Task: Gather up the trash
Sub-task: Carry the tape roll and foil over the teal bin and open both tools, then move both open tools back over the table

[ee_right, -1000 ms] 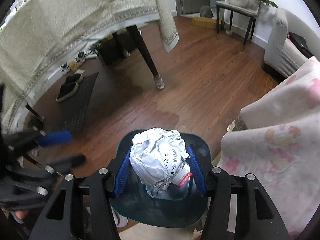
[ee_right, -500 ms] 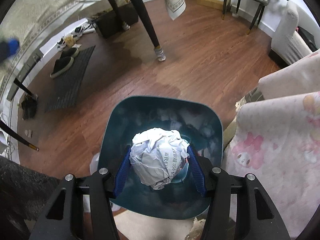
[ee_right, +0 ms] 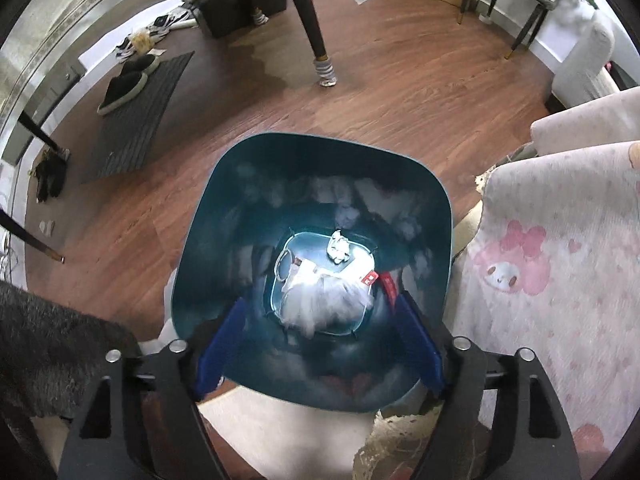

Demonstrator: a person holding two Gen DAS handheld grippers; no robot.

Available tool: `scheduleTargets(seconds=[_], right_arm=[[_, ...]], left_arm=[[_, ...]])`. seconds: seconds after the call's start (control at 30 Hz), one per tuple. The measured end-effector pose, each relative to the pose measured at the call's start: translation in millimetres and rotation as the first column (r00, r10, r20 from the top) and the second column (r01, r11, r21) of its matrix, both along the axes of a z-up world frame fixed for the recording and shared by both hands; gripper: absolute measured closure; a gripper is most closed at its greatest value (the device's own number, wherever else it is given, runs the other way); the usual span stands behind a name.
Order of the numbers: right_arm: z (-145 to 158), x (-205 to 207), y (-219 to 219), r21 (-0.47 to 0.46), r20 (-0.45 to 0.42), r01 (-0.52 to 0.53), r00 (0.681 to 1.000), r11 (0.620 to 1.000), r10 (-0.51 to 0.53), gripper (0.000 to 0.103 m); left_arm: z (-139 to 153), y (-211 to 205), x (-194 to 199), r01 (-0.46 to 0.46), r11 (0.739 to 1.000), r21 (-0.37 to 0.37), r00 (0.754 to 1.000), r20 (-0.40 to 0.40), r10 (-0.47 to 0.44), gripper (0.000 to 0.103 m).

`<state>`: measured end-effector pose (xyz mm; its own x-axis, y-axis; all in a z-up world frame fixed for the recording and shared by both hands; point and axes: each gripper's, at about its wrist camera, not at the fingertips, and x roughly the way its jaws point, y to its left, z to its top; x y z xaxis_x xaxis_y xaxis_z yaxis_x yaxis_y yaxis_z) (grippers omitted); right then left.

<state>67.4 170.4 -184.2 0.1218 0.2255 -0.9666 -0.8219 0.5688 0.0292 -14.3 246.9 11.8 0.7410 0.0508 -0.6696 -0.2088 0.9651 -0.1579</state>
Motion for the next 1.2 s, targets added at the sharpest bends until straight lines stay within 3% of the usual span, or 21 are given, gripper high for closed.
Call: scheduleTargets(seconds=[0.27, 0.63, 0.83, 0.93, 1.2], right_arm=[[28.3, -9.6, -13.5, 0.071, 0.024, -0.048, 0.999, 0.996, 0.046, 0.025], [114.9, -19.6, -43.5, 0.256, 0.146, -0.076, 0.989, 0.964, 0.039, 0.025], [155.1, -17.2, -73.6, 0.35, 0.22, -0.071, 0.975, 0.934, -0.008, 0.026], [175.2, -15.4, -91.5, 0.386, 0.261, -0.058, 0.964, 0.921, -0.049, 0.028], [204.0, 11.2, -144.2, 0.438, 0.305, 0.036, 0.934, 0.898, -0.187, 0.029]], left_arm=[[12.2, -13.5, 8.8, 0.007, 1.0, -0.002, 0.999, 0.031, -0.007, 0.071], [22.2, -38.5, 28.5, 0.017, 1.0, 0.01, 0.998, 0.054, -0.017, 0.071], [21.9, -52.4, 41.4, 0.022, 0.999, 0.025, 0.998, 0.056, -0.023, 0.067], [22.6, -57.3, 45.5, 0.018, 1.0, 0.026, 0.998, 0.065, -0.02, 0.057], [12.4, -82.7, 63.8, 0.068, 0.997, 0.029, 0.996, 0.05, -0.07, 0.049]])
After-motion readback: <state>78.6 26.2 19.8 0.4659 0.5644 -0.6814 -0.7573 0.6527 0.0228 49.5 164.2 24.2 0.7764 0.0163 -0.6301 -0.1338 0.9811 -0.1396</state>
